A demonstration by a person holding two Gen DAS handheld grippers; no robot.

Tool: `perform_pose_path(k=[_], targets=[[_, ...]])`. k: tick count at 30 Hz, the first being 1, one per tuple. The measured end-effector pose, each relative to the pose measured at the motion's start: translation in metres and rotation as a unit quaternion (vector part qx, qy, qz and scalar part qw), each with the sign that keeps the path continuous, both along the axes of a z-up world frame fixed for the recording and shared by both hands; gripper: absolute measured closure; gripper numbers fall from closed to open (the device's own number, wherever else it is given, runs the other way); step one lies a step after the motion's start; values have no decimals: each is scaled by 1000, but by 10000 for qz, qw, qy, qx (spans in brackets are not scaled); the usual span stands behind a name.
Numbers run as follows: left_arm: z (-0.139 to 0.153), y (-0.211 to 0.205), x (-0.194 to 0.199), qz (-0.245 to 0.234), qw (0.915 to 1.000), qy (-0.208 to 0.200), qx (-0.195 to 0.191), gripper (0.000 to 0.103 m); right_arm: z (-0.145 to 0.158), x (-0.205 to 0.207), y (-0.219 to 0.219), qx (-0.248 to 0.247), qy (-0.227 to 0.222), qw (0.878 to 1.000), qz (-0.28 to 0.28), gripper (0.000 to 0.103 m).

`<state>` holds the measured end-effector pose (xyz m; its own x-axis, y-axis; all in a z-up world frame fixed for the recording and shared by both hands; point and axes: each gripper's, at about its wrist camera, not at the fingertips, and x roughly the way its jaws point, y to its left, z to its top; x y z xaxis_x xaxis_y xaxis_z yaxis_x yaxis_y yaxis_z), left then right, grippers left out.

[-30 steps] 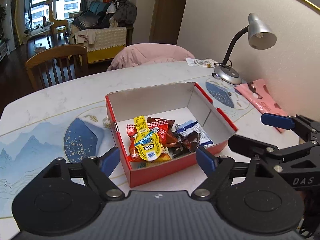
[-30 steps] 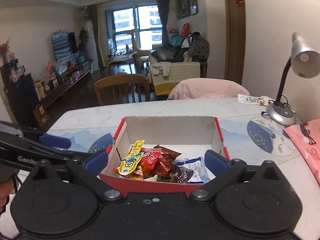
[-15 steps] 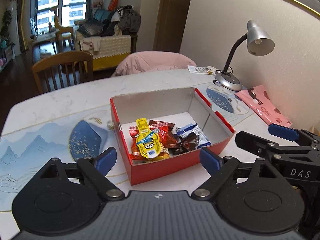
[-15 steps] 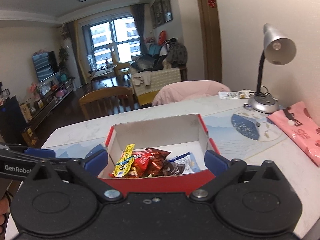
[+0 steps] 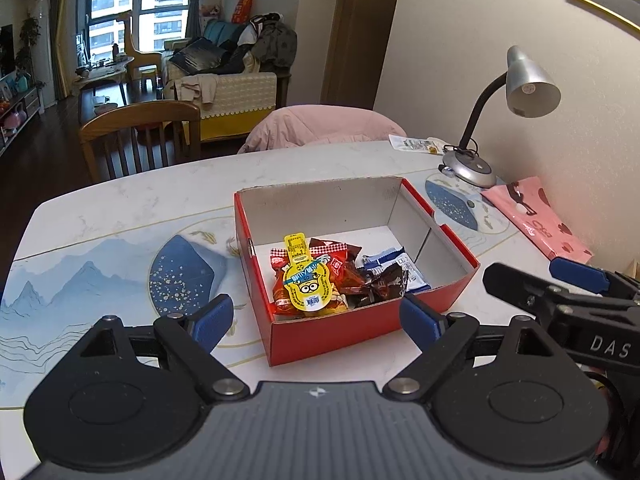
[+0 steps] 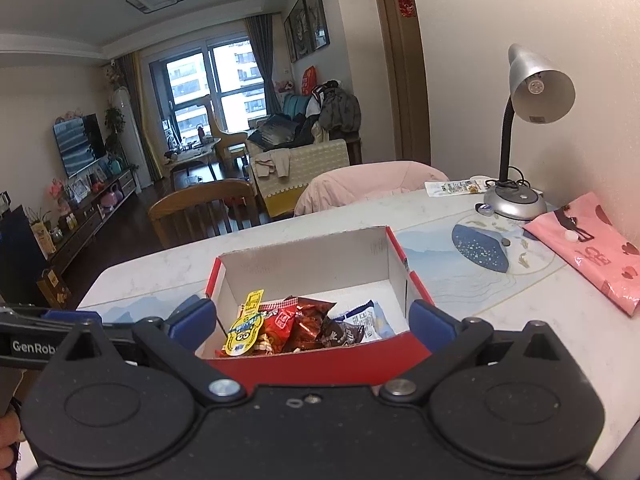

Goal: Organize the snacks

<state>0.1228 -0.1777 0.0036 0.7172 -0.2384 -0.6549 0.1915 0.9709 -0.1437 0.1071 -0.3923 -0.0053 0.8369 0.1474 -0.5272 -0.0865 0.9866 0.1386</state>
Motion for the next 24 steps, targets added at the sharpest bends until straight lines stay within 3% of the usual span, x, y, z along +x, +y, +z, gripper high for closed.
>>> perform_pose_path(k=[13, 24], targets=[[3, 0, -6, 29, 9999, -118, -32, 13, 2, -2, -1, -185, -14, 9993, -314, 0], [6, 1, -9, -3, 9998, -203, -33, 13, 4, -3, 3, -271, -81, 9995, -171, 0]])
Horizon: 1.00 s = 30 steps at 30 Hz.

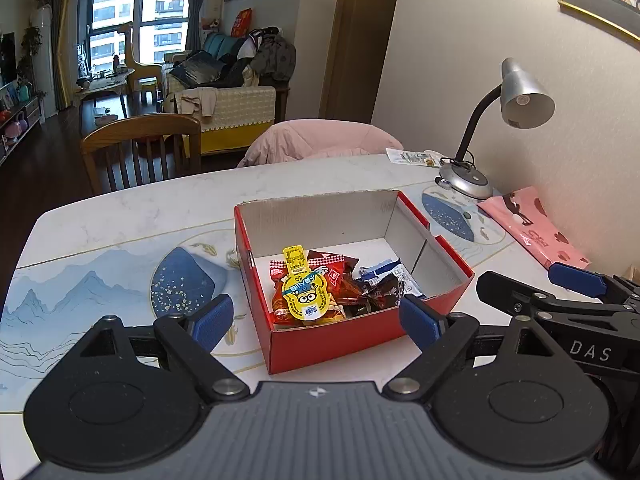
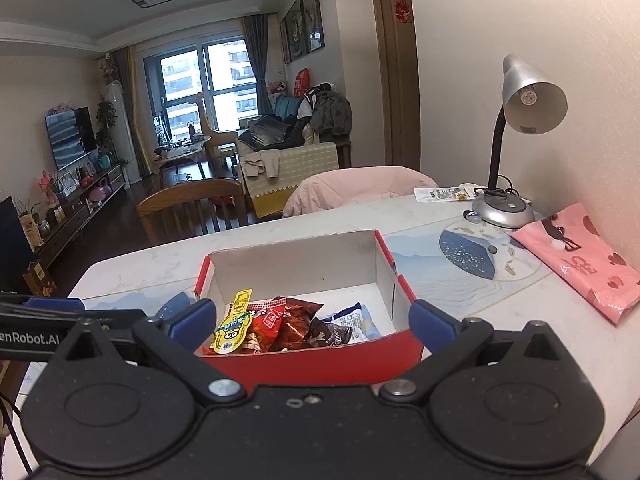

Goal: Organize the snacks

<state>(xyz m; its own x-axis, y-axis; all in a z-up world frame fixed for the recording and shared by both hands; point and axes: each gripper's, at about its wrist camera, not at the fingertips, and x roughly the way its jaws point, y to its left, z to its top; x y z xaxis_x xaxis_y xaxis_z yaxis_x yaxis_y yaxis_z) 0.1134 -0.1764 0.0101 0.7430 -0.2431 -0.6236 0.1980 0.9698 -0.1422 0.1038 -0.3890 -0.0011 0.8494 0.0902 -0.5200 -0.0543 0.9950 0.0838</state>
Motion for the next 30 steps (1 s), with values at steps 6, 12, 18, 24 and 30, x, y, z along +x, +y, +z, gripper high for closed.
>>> perform_pose_path(k=[6, 12, 18, 24, 30], targets=[[4, 0, -2, -13, 9999, -101, 8, 13, 1, 0, 0, -7, -13, 10000, -14, 0], [4, 0, -2, -7, 10000, -97, 9, 13, 3, 0, 0, -3, -31, 10000, 3, 0], [5, 1, -1, -35, 10000, -72, -8, 13, 3, -1, 0, -13, -27, 10000, -32, 0], [4, 2, 2, -56, 10000, -36, -30, 13, 2, 0, 2, -10, 0, 10000, -60, 0], [2, 3, 4, -74, 10000, 9, -63, 13, 2, 0, 1, -11, 2, 10000, -58, 0]])
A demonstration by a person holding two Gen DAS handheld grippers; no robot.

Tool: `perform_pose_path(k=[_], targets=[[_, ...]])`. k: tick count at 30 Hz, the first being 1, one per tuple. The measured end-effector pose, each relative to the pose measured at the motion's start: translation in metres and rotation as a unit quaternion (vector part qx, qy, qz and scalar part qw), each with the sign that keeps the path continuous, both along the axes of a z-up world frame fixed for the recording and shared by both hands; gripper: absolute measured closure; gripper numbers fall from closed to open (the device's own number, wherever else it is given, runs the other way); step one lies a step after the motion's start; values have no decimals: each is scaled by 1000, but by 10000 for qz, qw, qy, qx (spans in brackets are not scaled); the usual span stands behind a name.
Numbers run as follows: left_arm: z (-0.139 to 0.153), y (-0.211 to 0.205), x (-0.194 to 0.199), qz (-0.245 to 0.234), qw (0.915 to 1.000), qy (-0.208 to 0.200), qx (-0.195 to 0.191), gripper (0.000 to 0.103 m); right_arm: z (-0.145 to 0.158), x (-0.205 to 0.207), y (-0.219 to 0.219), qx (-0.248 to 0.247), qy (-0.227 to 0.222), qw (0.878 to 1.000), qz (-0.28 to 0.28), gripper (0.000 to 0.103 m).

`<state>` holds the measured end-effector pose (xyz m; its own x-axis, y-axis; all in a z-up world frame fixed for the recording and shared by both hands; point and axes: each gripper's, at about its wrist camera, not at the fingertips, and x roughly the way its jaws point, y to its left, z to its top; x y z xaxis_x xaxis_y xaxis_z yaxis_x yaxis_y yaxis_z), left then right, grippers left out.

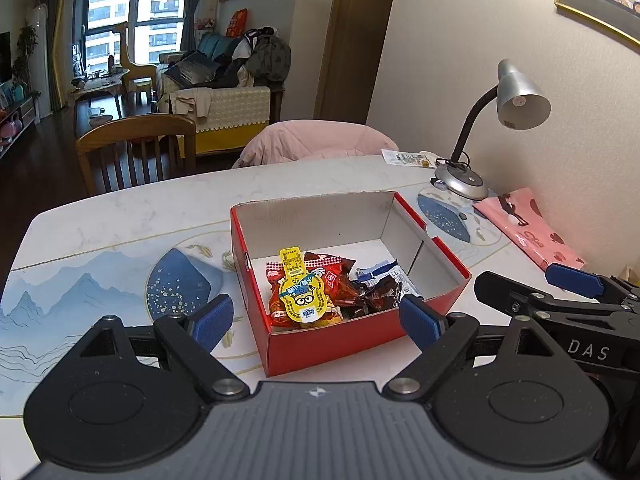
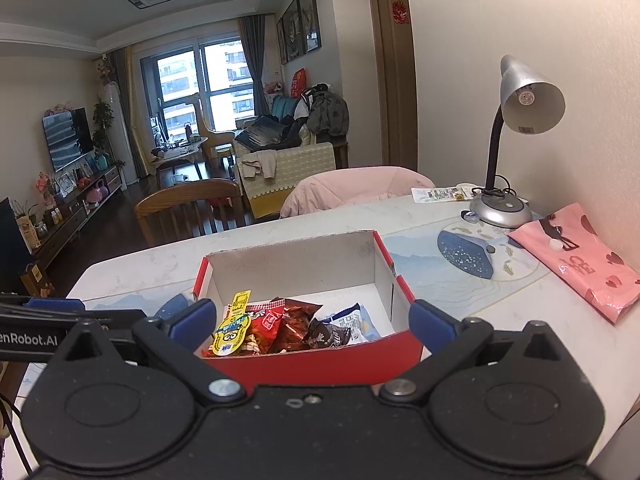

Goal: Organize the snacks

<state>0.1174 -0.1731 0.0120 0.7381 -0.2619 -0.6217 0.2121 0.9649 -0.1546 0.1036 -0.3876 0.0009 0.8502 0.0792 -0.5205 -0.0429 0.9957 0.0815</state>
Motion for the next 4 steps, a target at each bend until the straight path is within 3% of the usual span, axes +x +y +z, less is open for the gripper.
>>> perform_pose_path(k=[4], targets=[[-1, 1, 0, 10, 10000, 8, 1, 13, -1, 0, 1, 5, 14, 10000, -6, 0]])
